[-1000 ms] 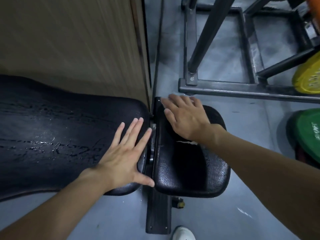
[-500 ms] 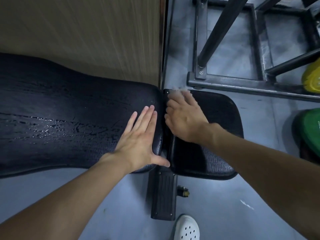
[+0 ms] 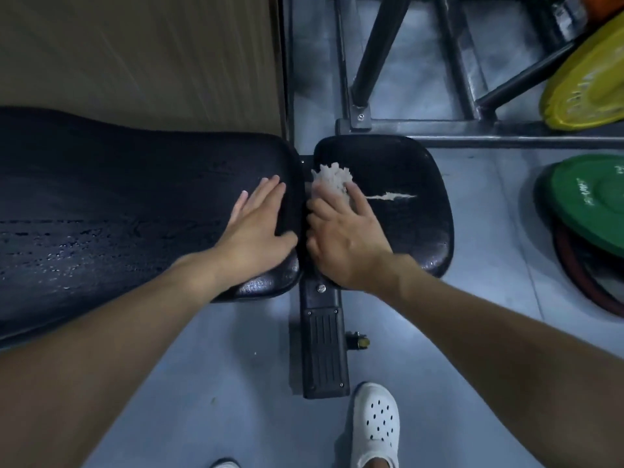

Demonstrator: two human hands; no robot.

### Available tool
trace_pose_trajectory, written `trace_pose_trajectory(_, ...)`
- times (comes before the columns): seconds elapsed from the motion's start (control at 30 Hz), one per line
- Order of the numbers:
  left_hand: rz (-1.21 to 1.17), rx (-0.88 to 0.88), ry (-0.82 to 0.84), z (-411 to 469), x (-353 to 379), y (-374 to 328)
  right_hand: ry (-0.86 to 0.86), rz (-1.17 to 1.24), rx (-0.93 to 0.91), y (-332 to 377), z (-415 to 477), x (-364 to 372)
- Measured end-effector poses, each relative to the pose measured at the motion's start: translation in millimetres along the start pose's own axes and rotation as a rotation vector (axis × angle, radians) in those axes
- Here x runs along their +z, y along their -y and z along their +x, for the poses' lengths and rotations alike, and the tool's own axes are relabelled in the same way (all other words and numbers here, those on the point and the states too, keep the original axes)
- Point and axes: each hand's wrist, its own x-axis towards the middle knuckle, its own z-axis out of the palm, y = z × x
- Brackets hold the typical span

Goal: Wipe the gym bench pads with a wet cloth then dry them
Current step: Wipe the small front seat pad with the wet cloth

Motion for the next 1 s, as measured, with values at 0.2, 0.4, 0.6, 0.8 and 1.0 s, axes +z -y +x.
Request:
trace_pose_trajectory(0.2, -0.152, 0.004, -0.059, -8, 7, -27, -0.042, -0.111, -0.028, 31, -56, 13)
trace_pose_trajectory(0.4, -0.084, 0.082, -0.004, -6, 17, -42, -0.072, -0.255, -0.075, 14, -93, 33)
trace_pose_trajectory(0.6, 0.045, 0.126, 0.097, -8, 27, -50, -0.404, -0.204, 0.185, -24, -131, 64)
trace_pose_trajectory(0.8, 0.081, 0.110, -0.023, -4, 39, -56, -0.449, -0.192, 0.102, -11, -118, 63)
trace_pose_trajectory(1.0, 0.233, 0.090, -0.006, -3, 48, -72, -0.381, -0.065, 0.144, -53, -137, 59)
